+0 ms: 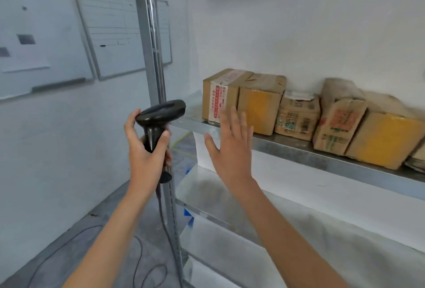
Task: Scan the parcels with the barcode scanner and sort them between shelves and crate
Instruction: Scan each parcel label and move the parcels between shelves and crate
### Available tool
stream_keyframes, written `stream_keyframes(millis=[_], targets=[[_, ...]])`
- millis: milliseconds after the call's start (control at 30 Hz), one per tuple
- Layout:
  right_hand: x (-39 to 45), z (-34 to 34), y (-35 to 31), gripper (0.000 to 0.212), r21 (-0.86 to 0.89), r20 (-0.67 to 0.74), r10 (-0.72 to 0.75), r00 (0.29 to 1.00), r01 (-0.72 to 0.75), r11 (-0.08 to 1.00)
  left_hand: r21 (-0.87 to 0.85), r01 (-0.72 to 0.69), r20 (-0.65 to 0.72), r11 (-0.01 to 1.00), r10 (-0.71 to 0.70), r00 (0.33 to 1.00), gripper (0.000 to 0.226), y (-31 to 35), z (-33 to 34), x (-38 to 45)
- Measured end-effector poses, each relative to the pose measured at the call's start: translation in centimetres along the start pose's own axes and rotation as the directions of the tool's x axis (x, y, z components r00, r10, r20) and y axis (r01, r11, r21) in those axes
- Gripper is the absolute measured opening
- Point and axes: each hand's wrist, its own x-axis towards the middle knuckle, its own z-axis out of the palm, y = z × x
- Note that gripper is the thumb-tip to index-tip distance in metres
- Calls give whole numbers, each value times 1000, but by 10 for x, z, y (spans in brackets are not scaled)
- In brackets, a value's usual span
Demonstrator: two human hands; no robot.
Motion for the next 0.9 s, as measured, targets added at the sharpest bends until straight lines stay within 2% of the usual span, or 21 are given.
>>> stream_keyframes(millis=[200,300,433,567,667,767,900], targets=[[106,11,-28,73,-329,-189,0,982,-64,942,-117,5,121,993,9,993,63,-25,6,80],[144,19,-36,81,-489,-153,53,987,-122,864,-171,35,197,985,0,980,62,-37,8,103],[153,34,-38,83,-651,-135,135,982,-190,735,-224,60,275,973,4,961,63,-49,8,120],[142,40,-40,67,-623,-236,122,964,-246,743,-272,91,317,958,0,949,62,-54,9,125],[129,48,-46,53,-603,-377,43,925,-281,747,-302,111,334,947,-4,943,63,-56,9,125],[115,56,-52,48,-556,-503,-17,864,-309,772,-322,105,333,941,9,943,63,-58,5,122],[101,57,-61,46,-491,-590,-25,807,-334,805,-351,129,320,927,-11,947,63,-56,-1,118]])
